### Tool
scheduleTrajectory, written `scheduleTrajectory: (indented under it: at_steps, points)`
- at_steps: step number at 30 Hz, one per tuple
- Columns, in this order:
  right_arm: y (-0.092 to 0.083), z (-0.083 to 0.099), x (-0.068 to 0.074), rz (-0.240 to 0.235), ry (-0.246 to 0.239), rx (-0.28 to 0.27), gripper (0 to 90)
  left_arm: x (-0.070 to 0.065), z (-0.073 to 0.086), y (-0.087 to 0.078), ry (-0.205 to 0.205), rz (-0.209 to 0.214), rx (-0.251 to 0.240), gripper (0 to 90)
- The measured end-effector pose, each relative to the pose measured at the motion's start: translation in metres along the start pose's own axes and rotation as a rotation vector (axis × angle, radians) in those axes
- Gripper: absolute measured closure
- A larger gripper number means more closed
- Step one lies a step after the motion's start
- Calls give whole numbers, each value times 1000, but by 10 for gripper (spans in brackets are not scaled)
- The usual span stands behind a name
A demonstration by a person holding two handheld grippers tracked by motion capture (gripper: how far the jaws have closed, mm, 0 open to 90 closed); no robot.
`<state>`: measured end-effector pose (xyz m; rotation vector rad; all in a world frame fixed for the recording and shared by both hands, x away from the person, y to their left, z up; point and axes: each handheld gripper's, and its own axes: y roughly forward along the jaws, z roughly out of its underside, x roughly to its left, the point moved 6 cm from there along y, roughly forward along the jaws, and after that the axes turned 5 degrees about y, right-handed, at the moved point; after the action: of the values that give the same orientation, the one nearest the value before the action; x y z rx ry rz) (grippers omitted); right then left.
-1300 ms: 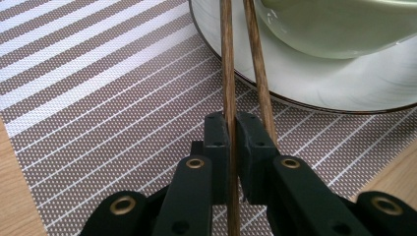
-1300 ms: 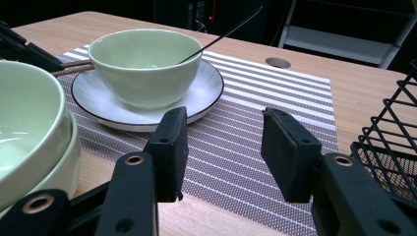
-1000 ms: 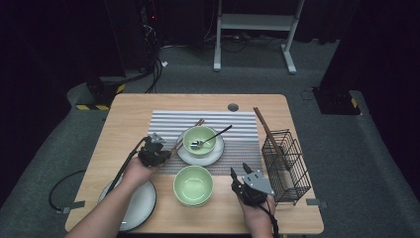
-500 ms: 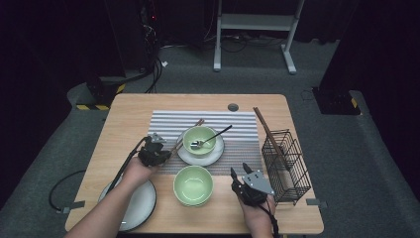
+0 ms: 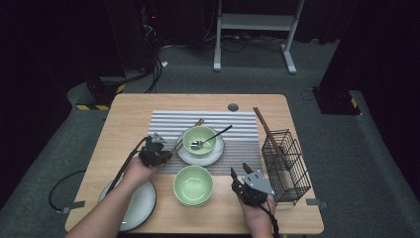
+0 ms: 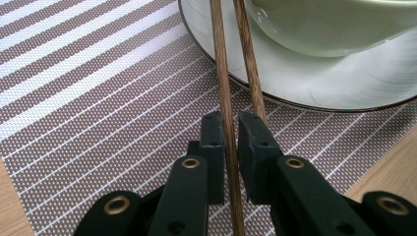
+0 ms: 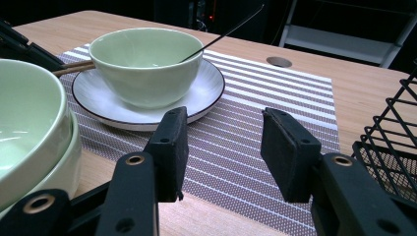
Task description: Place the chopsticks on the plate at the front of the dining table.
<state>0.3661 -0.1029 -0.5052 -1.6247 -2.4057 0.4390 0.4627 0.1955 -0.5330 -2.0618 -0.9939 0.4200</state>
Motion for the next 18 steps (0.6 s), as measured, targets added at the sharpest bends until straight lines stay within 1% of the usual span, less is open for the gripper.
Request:
scheduleTrajectory:
  at_steps: [9,12,14,18]
  points:
    - [0,0,0,-1,0,1,531,0,-1,-2,0,0,-8,803]
    - [0,0,0,0,0,-1,531,-1,-3,-5,-1,1,-19,801]
    - [0,0,0,0,-1,0,531,0,-5,-9,6,-6,-31,809]
    - [0,0,1,0,-2,1,531,2,-6,-11,7,-9,-40,817]
